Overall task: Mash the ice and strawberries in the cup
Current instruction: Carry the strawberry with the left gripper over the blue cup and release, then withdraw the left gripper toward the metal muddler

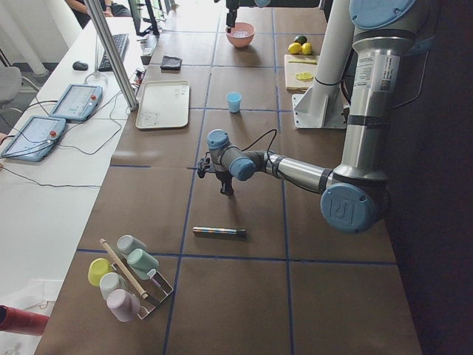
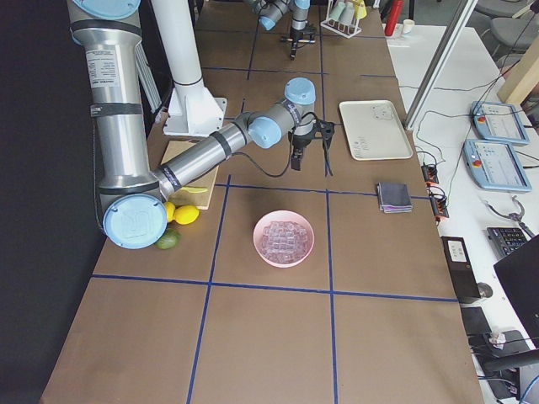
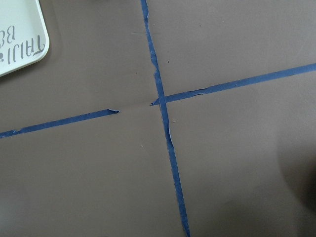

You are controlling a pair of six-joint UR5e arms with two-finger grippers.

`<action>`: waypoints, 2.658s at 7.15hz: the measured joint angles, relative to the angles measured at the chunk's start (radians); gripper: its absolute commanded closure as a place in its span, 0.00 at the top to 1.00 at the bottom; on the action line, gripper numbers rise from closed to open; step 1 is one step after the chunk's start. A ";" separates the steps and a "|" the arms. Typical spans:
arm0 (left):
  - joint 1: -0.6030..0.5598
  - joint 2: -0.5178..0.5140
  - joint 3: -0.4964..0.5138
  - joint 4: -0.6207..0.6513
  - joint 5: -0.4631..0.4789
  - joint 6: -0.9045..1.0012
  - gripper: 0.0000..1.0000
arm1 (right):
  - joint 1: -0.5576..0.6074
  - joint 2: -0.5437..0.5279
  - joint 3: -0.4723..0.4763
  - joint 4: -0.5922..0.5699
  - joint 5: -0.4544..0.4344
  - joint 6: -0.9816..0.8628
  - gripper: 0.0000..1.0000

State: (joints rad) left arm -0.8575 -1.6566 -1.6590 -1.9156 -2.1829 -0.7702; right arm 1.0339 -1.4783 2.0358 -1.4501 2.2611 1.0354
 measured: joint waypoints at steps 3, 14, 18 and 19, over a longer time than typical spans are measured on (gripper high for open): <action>0.003 -0.184 -0.045 0.007 -0.064 -0.274 0.00 | 0.002 0.001 0.004 -0.001 0.000 0.000 0.99; 0.275 -0.693 0.132 0.003 0.158 -0.902 0.38 | 0.000 0.002 0.001 -0.001 0.000 0.000 0.99; 0.283 -0.679 0.118 0.001 0.158 -0.898 0.84 | 0.000 0.002 0.000 -0.001 0.001 0.000 0.99; 0.283 -0.678 0.111 0.002 0.158 -0.898 0.84 | 0.000 0.001 0.000 -0.001 0.001 0.000 0.99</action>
State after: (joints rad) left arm -0.5745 -2.3347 -1.5477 -1.9136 -2.0251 -1.6678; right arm 1.0339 -1.4770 2.0356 -1.4511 2.2626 1.0354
